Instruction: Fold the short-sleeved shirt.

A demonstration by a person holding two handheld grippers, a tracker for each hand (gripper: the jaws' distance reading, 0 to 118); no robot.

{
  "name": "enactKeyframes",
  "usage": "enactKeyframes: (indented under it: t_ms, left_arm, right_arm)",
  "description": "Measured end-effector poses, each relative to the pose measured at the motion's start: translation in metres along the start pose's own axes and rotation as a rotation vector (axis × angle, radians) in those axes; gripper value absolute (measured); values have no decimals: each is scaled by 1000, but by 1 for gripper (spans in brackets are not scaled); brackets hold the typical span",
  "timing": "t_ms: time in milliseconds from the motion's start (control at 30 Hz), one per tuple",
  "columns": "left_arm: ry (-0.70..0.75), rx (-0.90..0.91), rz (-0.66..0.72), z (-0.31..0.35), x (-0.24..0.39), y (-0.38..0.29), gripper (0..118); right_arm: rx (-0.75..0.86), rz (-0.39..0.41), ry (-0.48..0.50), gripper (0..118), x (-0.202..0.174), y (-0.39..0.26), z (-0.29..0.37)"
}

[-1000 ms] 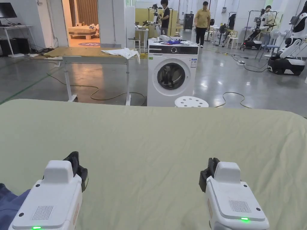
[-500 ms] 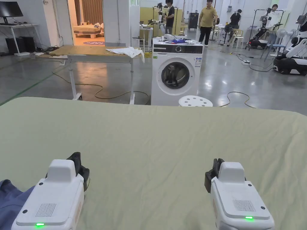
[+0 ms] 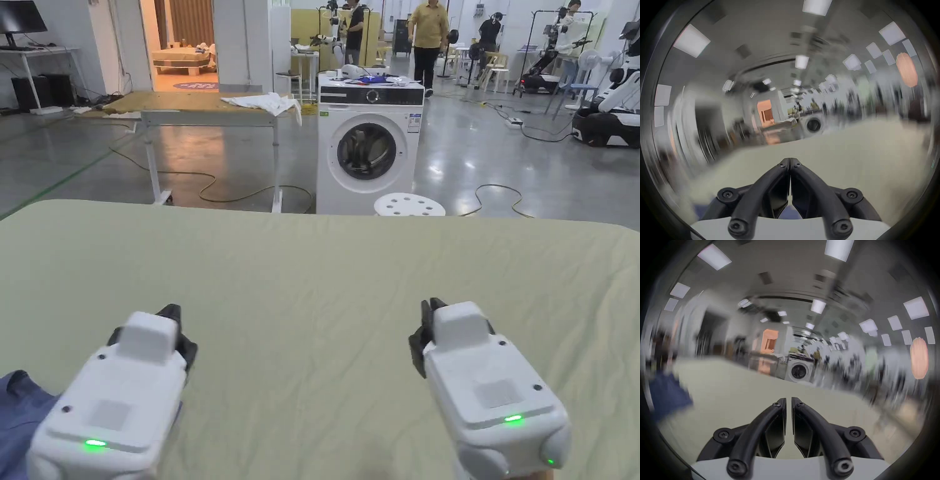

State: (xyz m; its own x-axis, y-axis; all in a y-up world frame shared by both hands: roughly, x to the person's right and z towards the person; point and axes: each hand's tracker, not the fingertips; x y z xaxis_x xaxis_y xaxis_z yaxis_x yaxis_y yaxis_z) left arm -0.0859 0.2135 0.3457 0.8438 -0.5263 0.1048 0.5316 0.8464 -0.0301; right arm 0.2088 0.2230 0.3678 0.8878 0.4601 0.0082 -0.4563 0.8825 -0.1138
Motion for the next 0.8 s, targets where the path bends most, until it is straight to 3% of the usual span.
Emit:
enactKeyframes:
  t_ms: [33, 133, 200, 233, 333, 400, 467, 533, 600, 700, 800]
  left_arm:
    - [-1, -10, -208, -1, 8, -3, 2]
    - [30, -14, -610, -3, 24, -18, 1]
    - [36, -8, -700, -4, 23, -23, 1]
    - [38, -11, -705, -5, 21, -25, 1]
    - [23, -47, -524, -7, 13, -22, 1]
    - [20, -62, -293, -6, 3, -18, 1]
    - [2, -58, -5, -4, -9, -15, 1]
    - [-27, -27, 291, -1, -22, -17, 1]
    - [-33, 0, 480, 2, -28, -20, 1]
    - [-26, 23, 663, 5, -30, -21, 1]
    - [-8, 52, 776, 8, -32, -18, 1]
  right_arm:
    - [-8, 211, 4, 5, -11, 0, -2]
    - [10, 688, -38, 5, -30, -12, -3]
    - [40, 833, -41, 5, -33, -21, -2]
    - [35, 847, -24, 6, -33, -22, -1]
    - [7, 727, -14, 6, -27, -9, 16]
    - [-6, 558, -12, 6, -23, -5, 21]
    - [-18, 245, 42, 6, -10, -7, 13]
    - [-39, -105, 34, 5, 1, -7, 14]
    - [-65, -335, -13, 5, 9, -13, 8]
    - [-67, -515, -105, 5, 11, -21, 8]
    - [-72, -581, -125, 5, 10, -25, 8]
